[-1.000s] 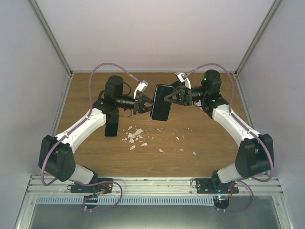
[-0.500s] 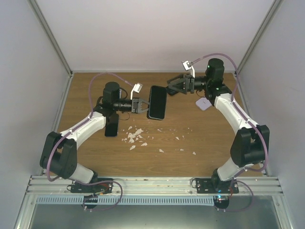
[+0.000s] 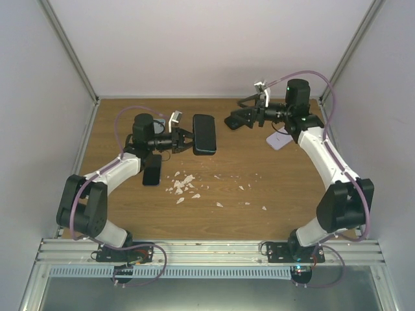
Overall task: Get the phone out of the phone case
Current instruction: Remove the phone case from the phone.
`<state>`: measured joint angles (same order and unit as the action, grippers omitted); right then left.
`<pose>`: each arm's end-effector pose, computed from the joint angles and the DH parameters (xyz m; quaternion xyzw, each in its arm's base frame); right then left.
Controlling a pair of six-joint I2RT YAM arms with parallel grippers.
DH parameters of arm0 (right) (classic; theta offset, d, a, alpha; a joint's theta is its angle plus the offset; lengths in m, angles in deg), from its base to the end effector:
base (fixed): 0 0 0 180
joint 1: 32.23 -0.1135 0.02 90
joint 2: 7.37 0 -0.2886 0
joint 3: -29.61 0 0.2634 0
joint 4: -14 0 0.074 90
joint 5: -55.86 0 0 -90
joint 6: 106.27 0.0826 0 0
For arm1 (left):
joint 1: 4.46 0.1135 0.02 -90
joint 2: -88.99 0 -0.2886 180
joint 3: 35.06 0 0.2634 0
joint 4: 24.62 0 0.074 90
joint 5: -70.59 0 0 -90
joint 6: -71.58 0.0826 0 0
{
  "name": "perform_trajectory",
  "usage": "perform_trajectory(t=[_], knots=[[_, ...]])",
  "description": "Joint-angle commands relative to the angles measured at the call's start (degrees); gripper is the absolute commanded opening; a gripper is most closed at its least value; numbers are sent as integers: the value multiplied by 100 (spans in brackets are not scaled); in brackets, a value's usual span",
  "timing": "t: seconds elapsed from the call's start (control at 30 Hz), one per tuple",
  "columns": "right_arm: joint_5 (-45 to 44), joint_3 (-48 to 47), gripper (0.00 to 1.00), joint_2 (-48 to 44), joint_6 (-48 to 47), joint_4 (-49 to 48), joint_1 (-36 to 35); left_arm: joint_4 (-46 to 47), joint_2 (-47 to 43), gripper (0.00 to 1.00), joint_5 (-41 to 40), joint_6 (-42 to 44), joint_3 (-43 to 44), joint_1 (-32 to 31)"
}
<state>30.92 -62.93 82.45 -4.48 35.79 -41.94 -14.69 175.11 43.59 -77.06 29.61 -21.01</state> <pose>0.3669 0.1388 0.3790 -0.2995 0.6922 0.5215 0.3989 0.3192 -0.1716 0.2828 0.0713 0.7350 -0.6497 0.1805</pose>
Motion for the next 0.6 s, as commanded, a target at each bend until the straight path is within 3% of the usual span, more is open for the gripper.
perform_trajectory(t=[0.0,0.13,0.57], knots=[[-1503,46,89,-589,-2011,724,-359,517,62,0,-39,-424,65,74],[-2509,485,88,-949,-2830,809,-738,239,189,0,-55,-681,198,97],[-3508,663,83,-1026,-4030,1448,-1933,-564,396,0,-374,-1551,128,325]])
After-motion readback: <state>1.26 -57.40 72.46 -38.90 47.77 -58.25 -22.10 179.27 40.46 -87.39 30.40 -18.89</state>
